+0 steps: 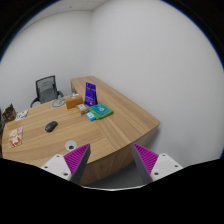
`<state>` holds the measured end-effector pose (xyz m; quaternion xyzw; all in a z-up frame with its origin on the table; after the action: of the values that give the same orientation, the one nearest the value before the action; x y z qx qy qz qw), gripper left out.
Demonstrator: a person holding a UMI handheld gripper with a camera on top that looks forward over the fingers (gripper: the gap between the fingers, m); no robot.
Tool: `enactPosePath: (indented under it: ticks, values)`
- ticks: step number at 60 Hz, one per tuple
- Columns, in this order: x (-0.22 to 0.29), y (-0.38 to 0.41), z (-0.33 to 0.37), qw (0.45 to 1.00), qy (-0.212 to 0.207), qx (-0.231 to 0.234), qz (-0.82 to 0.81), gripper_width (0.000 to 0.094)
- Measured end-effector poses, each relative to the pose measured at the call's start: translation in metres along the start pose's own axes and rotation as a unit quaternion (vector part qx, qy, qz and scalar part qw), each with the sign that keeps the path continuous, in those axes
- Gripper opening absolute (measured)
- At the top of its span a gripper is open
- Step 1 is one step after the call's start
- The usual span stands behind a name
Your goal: Arrange mouse
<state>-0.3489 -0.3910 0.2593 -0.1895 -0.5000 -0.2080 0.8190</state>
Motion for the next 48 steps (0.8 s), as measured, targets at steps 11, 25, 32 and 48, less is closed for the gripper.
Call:
enactPosePath:
  ticks: [11,25,32,48]
  values:
    - [0.005,0.009,-0.006,1.0,-0.006,0.012,0.002,0.0866]
    - [0.005,0.048,-0.014,0.998,-0.007,0.061,0.016,0.0869]
    - [0.004,0.077,-0.013,0.995,-0.01,0.095,0.03,0.0868]
    - [-0.004,0.141,0.003,0.985,-0.012,0.166,0.051,0.0867]
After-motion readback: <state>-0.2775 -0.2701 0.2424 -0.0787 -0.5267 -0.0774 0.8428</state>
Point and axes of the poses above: the point between the fingertips, and its own axes, seen from behind it with the camera up: y to the left, x up, z backward, against the way the camera looks, the point moved 6 cm from there along z, backward, against the way the camera looks, and after that the axes turned 11 degrees about -y, right-handed, at the moved point
